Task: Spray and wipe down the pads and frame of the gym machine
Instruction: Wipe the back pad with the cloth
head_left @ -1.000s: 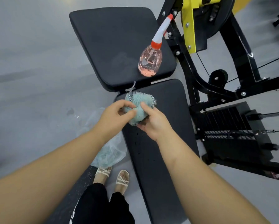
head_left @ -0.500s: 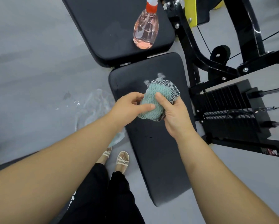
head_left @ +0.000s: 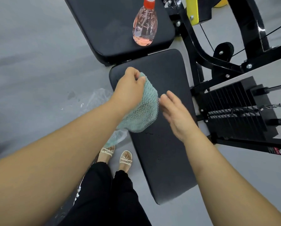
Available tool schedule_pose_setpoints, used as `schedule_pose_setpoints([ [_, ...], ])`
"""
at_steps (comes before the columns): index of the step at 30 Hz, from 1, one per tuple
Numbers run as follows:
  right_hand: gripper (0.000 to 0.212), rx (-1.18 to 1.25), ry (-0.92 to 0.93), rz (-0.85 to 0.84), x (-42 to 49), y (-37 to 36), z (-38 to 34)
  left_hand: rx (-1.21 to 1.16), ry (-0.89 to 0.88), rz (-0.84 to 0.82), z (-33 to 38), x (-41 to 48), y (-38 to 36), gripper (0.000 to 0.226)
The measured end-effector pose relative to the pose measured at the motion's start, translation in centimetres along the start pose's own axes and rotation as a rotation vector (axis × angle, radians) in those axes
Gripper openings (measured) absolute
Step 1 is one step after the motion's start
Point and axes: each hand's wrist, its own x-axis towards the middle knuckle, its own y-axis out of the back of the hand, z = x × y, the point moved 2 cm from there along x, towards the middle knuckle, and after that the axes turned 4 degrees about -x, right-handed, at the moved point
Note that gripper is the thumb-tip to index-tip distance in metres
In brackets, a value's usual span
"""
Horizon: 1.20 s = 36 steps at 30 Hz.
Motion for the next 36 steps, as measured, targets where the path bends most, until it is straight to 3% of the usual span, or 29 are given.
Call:
schedule_pose_setpoints([
  [3, 0.102, 0.087, -0.058, -0.219, -0.2, -1.1, 0.4, -0.04, 0.064, 0.037, 0.1, 0.2, -0.1, 0.013],
  [5, 0.099, 0.046, -0.008, -0.219, -0.3, -1.3, 0.2, -0.063, 0.12, 0.077, -0.1, 0.4, 0.1, 0.014],
  [7, 0.091, 0.019, 0.075, -0.158, -0.2, -1.2, 0.1, -0.126, 0.207, 0.077, -0.6, 0.5, 0.3, 0.031],
  [10, 0.083, 0.04, 0.168, -0.112, -0.2, -0.7, 0.1, -0.187, 0.219, -0.127, -1.5, 0.1, 0.4, 0.088],
  [13, 0.087, 0.02, 0.192, -0.135, 0.0, 0.0, 0.3, -0.22, 0.124, -0.352, -1.9, -0.5, -0.4, 0.105],
  [16, 0.09, -0.143, 0.211, -0.166, 0.0, 0.5, 0.4, -0.279, 0.07, -0.372, -2.0, -0.7, -1.1, 0.095],
  [17, 0.081, -0.199, 0.237, -0.158, 0.0, 0.6, 0.4, -0.277, 0.056, -0.372, -1.9, -0.8, -1.2, 0.092],
  [21, 0.017, -0.409, 0.368, -0.015, 0.6, 1.2, 0.0, -0.09, -0.014, -0.225, -2.1, -0.5, -0.9, 0.094],
  [23, 0.007, -0.45, 0.381, -0.026, 0.8, 1.4, -0.1, 0.025, -0.036, -0.247, -2.2, -0.6, -0.7, 0.095],
  [25, 0.009, -0.407, 0.344, -0.038, 0.9, 1.7, -0.1, 0.278, -0.105, -0.341, -2.1, -0.8, -0.6, 0.079],
  [28, 0.009, -0.319, 0.251, -0.04, 1.3, 1.9, 0.2, 0.563, -0.185, -0.339, -2.2, -1.0, -1.0, 0.027],
  [30, 0.007, -0.298, 0.202, -0.107, 1.8, 2.2, 0.6, 0.469, -0.095, -0.335, -3.2, -0.6, -1.3, 0.01],
  [33, 0.037, -0.175, 0.15, -0.256, 2.9, 2.6, 0.5, 0.198, 0.092, -0.339, -4.7, 0.6, -1.5, 0.006],
  [36, 0.031, -0.277, 0.273, -0.108, 5.2, 3.0, -0.1, 0.204, 0.048, -0.264, -5.9, 2.6, -1.8, 0.009],
])
